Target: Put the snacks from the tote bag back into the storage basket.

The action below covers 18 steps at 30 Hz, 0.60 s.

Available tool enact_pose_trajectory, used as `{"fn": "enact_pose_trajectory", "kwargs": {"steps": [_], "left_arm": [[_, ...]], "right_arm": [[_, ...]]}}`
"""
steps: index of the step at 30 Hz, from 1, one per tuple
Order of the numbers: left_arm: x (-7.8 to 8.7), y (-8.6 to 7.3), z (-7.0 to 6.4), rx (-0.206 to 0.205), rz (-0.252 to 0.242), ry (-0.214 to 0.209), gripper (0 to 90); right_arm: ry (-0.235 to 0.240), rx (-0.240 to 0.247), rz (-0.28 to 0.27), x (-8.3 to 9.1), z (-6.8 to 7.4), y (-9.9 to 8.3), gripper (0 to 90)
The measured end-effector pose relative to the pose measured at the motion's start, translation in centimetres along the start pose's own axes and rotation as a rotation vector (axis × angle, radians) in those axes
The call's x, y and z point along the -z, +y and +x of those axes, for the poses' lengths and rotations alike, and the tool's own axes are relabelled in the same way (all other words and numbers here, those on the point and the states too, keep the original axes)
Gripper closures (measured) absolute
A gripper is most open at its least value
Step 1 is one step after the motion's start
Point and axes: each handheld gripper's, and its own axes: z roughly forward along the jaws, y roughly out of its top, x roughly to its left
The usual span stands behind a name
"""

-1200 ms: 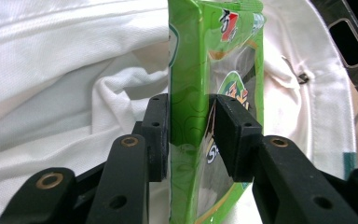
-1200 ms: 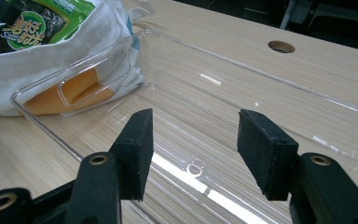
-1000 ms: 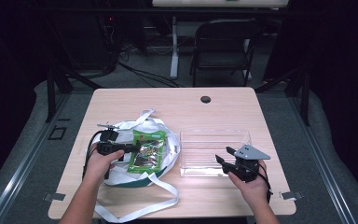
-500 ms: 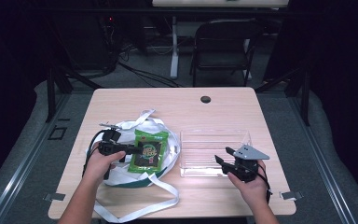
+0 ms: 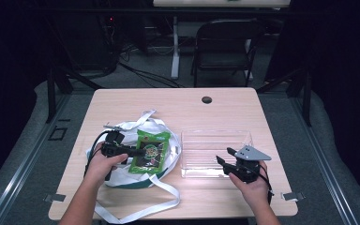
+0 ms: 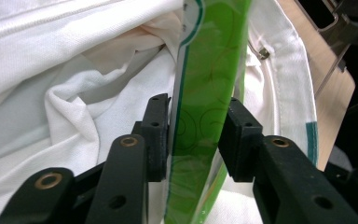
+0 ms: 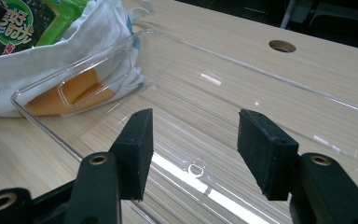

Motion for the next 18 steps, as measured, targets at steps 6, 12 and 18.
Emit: {"fn": "enact_pose_trajectory", "kwargs": {"steps": [6, 12, 18], "left_arm": [[0.39, 0.12, -0.22, -0.010, -0.001, -0.019, 70.8], [0.44, 0.11, -0.18, -0.009, -0.001, -0.024, 71.3], [0.65, 0.16, -0.16, -0.014, -0.001, -0.029, 71.5]], "right_arm": [[0.000, -0.001, -0.002, 0.04, -0.04, 0.01, 45.8], [0.000, -0.001, -0.003, 0.02, -0.04, 0.01, 45.8], [-0.001, 0.000, -0.002, 0.01, -0.06, 0.00, 45.9]]}}
